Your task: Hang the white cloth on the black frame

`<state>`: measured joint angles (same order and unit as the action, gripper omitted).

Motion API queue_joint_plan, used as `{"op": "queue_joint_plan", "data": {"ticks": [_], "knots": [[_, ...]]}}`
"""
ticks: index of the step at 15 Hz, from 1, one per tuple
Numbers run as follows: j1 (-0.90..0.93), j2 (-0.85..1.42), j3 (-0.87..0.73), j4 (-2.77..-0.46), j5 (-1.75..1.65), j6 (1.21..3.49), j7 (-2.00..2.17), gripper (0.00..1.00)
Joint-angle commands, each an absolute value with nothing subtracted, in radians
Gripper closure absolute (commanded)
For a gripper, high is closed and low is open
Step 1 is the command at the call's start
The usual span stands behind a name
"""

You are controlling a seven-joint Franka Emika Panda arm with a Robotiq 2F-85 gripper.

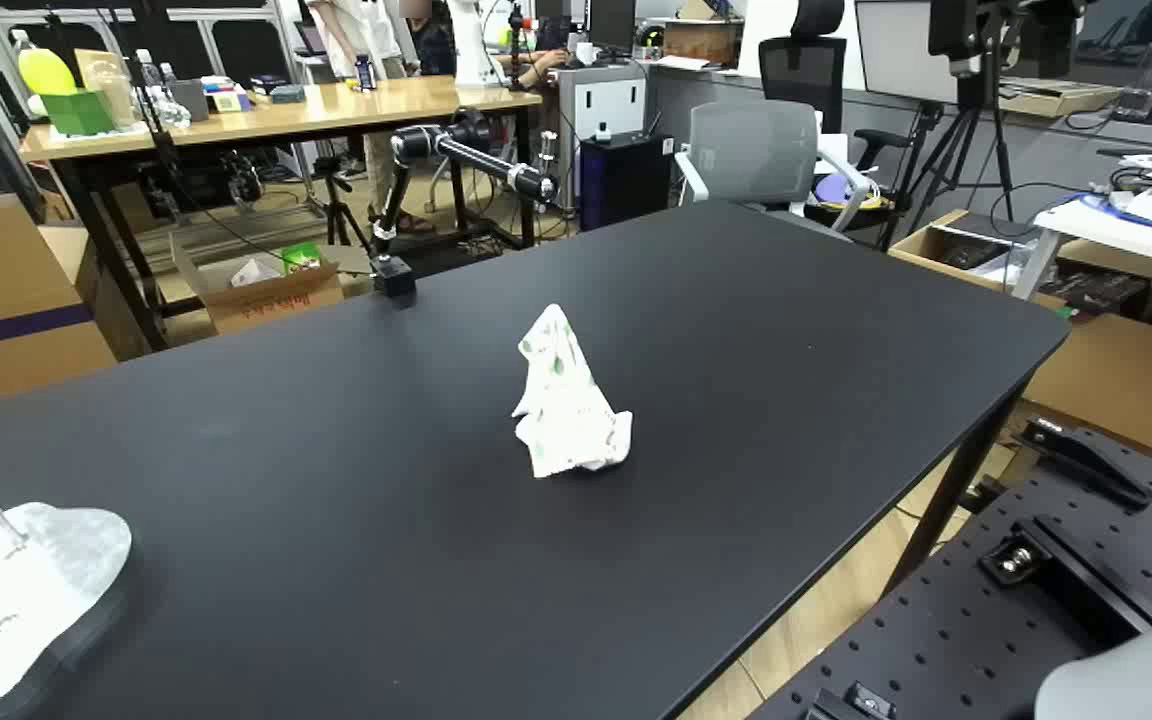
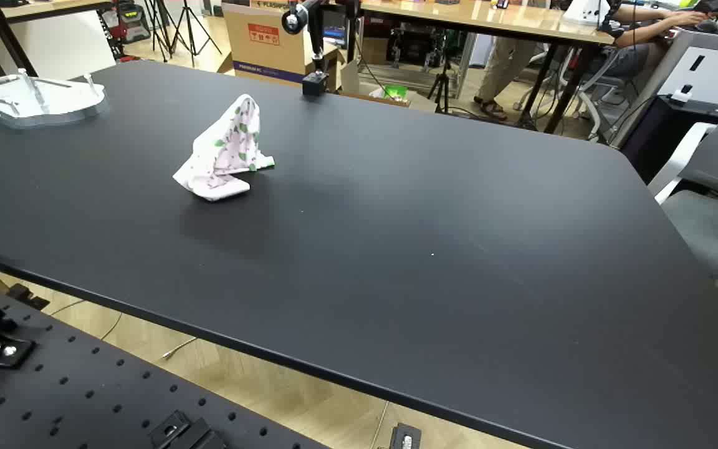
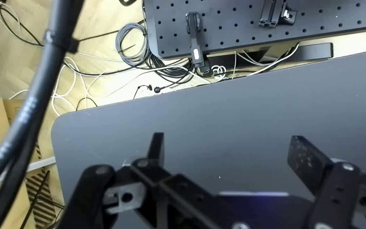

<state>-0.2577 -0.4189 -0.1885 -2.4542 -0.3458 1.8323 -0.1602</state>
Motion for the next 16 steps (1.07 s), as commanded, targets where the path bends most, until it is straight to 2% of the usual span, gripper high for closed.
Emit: {"op": "queue_joint_plan", "data": {"ticks": [1,12,16], "knots": [[-0.244,-0.42,-0.201,-2.452,-0.35,1.829,-0.156,0.0],[-0.244,-0.42,-0.201,-2.451,-0.35,1.83,-0.156,0.0],[-0.181,-0.407,-0.151,-2.525,-0.309,1.91,-0.107,0.0]]}}
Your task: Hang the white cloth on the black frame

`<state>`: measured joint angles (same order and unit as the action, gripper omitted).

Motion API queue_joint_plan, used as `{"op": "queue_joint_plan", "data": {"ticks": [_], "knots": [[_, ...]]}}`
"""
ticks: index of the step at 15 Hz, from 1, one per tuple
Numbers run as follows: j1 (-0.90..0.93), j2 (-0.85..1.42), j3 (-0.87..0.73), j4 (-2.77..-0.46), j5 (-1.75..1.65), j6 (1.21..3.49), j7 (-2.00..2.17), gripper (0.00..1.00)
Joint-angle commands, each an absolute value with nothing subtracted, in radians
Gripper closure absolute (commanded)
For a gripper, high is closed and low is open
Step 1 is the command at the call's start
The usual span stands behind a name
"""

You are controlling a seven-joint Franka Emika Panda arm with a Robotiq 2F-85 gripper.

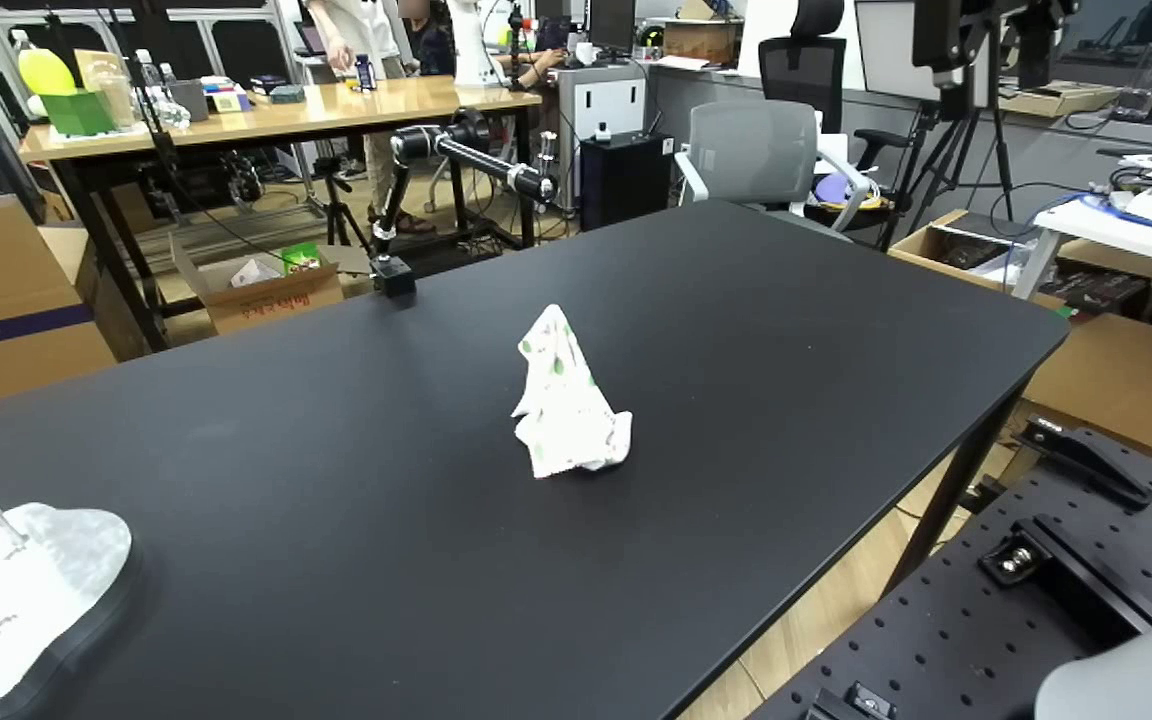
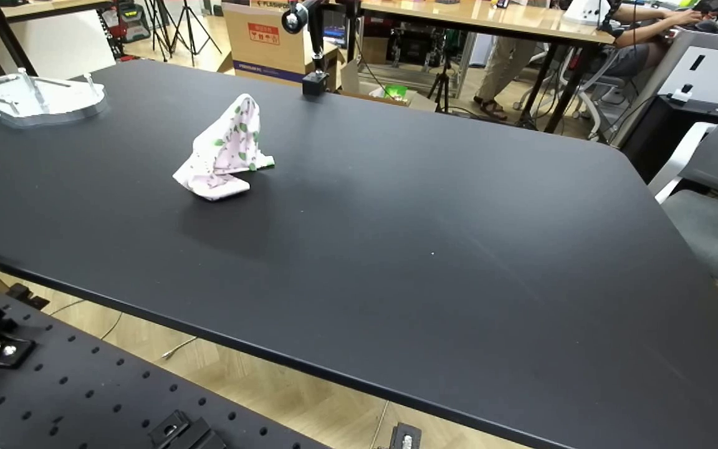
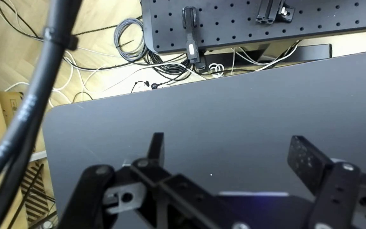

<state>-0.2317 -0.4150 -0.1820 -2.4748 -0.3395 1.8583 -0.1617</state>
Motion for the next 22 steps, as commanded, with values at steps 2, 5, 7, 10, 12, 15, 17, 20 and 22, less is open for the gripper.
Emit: {"op": "queue_joint_plan", "data": {"ticks": [2,5,7,10,12,15,17,20,22], "knots": [[-0.127,-0.399,-0.113,-2.567,-0.227,1.942,-0.076,0.0],[-0.042,-0.378,-0.054,-2.63,-0.082,2.043,-0.045,0.0],[0.014,-0.361,-0.011,-2.68,0.006,2.152,-0.027,0.0],[0.074,-0.308,0.054,-2.742,0.079,2.364,0.007,0.0],[0.104,-0.248,0.093,-2.772,0.097,2.517,0.034,0.0],[0.129,-0.138,0.142,-2.782,0.085,2.73,0.081,0.0],[0.13,-0.066,0.169,-2.783,0.049,2.856,0.118,0.0],[0.108,0.034,0.177,-2.766,-0.089,2.983,0.203,0.0],[0.104,0.079,0.148,-2.748,-0.212,3.003,0.276,0.0]]}}
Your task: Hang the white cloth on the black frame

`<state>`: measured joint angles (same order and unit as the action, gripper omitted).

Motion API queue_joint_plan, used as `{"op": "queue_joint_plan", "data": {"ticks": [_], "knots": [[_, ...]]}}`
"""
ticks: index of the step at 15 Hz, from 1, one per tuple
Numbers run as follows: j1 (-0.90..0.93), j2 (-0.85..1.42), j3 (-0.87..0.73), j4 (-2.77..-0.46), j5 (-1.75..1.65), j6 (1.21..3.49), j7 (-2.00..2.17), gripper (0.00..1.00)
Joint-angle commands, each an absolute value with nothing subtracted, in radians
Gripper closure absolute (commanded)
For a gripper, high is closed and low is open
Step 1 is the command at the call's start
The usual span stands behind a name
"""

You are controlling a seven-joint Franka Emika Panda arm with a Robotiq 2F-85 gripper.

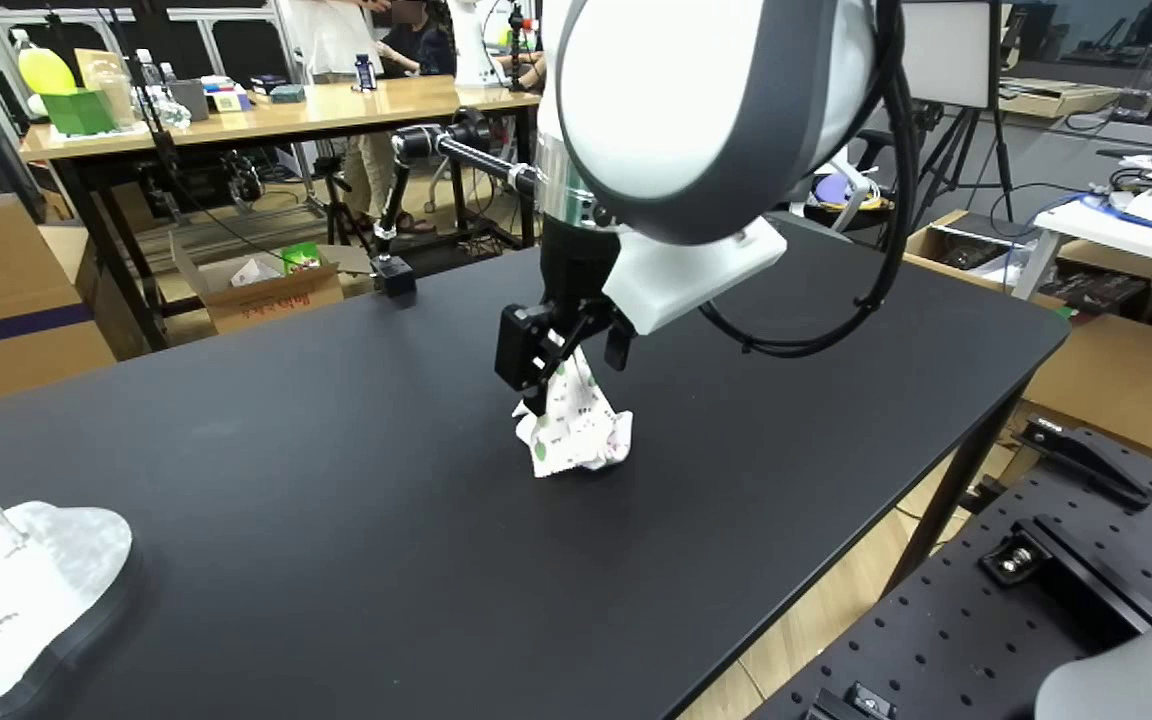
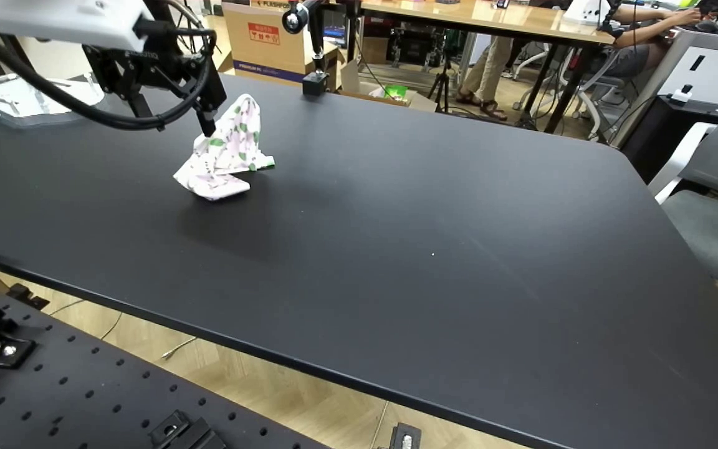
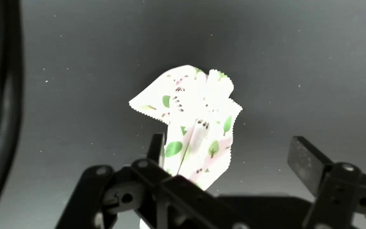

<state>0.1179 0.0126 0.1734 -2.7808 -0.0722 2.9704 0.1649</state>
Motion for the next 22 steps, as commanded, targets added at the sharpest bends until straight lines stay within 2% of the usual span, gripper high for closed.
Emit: {"op": "queue_joint_plan", "data": {"ticks": [1,2,3,4,5,12,14,16,22], "knots": [[0.112,0.097,0.126,-2.736,-0.259,3.001,0.308,0.0],[0.121,0.114,0.102,-2.723,-0.298,2.989,0.333,0.0],[0.125,0.135,0.091,-2.709,-0.308,2.983,0.341,0.25],[0.129,0.15,0.076,-2.698,-0.324,2.983,0.354,0.25],[0.132,0.165,0.066,-2.687,-0.329,2.98,0.357,0.32],[0.114,0.197,0.084,-2.653,-0.25,2.933,0.315,0.82],[0.114,0.168,0.082,-2.648,-0.223,2.838,0.321,0.96],[0.15,0.13,0.045,-2.632,-0.182,2.709,0.311,1.0],[0.119,0.038,0.06,-2.467,-0.159,2.23,0.25,0.99]]}}
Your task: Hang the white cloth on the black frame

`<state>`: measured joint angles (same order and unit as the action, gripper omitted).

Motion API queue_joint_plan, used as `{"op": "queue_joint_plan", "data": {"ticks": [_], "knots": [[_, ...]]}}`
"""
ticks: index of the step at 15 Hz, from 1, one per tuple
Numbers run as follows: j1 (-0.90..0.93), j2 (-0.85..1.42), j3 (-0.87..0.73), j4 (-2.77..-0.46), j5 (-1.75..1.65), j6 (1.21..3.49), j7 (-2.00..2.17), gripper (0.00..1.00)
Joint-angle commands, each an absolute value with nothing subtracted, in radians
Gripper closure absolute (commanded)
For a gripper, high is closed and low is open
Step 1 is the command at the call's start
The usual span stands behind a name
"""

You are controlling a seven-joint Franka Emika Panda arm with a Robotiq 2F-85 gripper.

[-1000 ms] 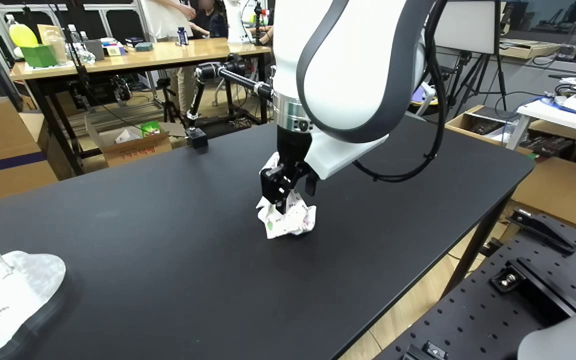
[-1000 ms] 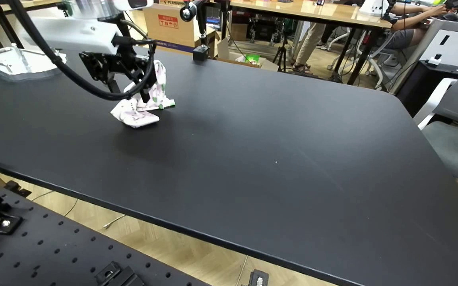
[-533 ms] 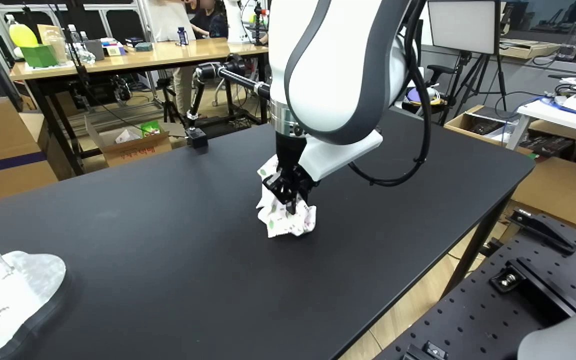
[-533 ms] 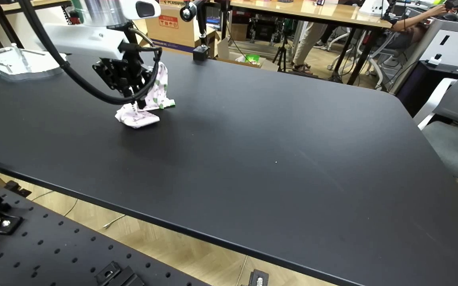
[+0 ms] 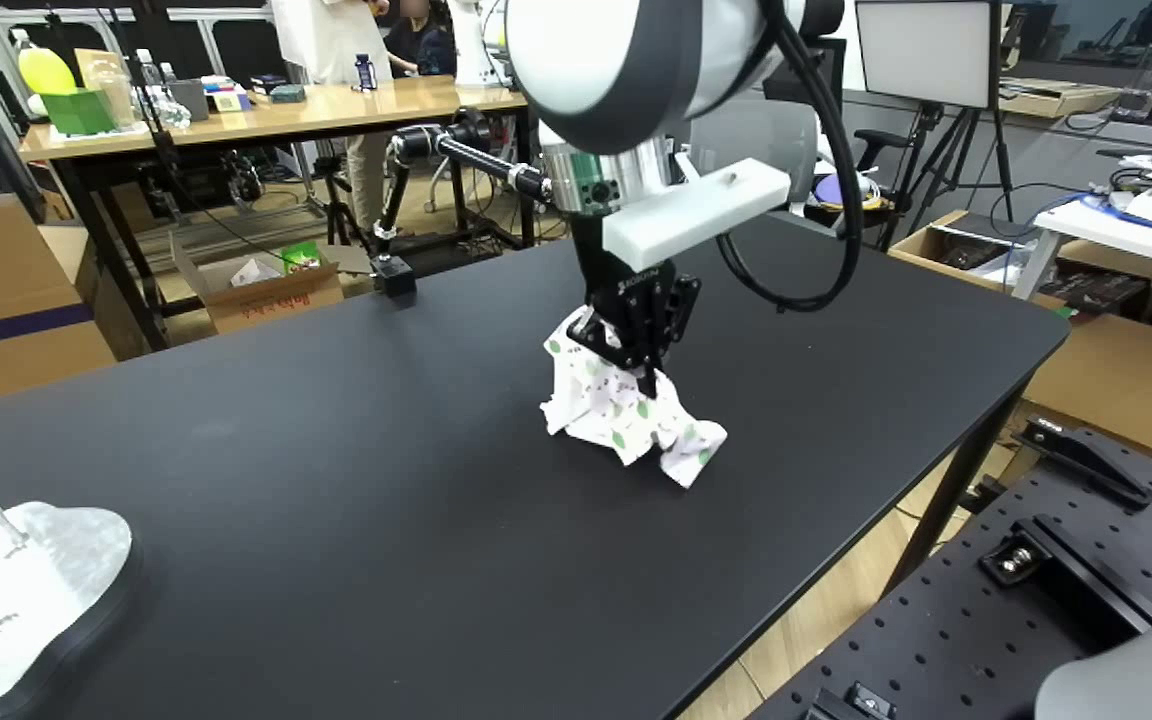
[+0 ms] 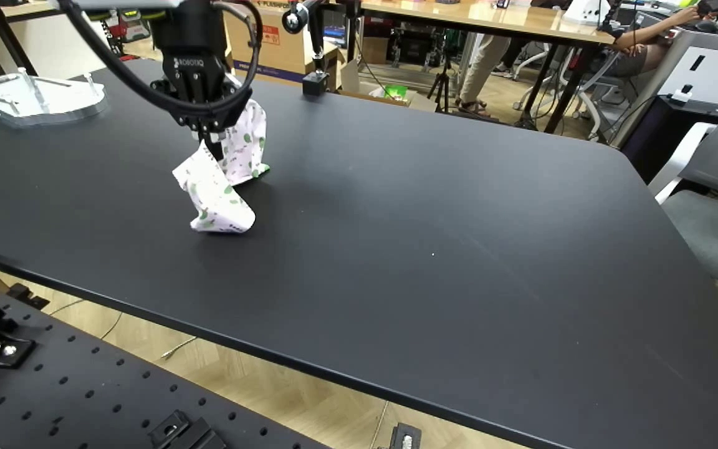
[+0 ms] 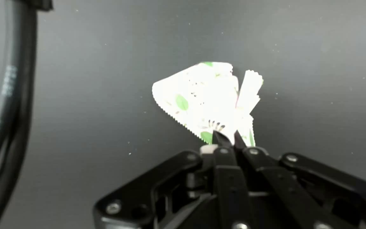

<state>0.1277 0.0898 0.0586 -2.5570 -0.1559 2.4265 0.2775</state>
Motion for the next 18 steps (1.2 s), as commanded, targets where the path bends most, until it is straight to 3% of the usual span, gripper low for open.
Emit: {"op": "queue_joint_plan", "data": {"ticks": [1,8,18], "knots": [[0.117,0.025,0.063,-2.423,-0.169,2.153,0.233,0.99],[0.118,0.064,0.086,-1.97,-0.216,1.797,0.215,0.99],[0.132,0.369,0.049,-1.444,-0.197,1.719,0.376,0.99]]}}
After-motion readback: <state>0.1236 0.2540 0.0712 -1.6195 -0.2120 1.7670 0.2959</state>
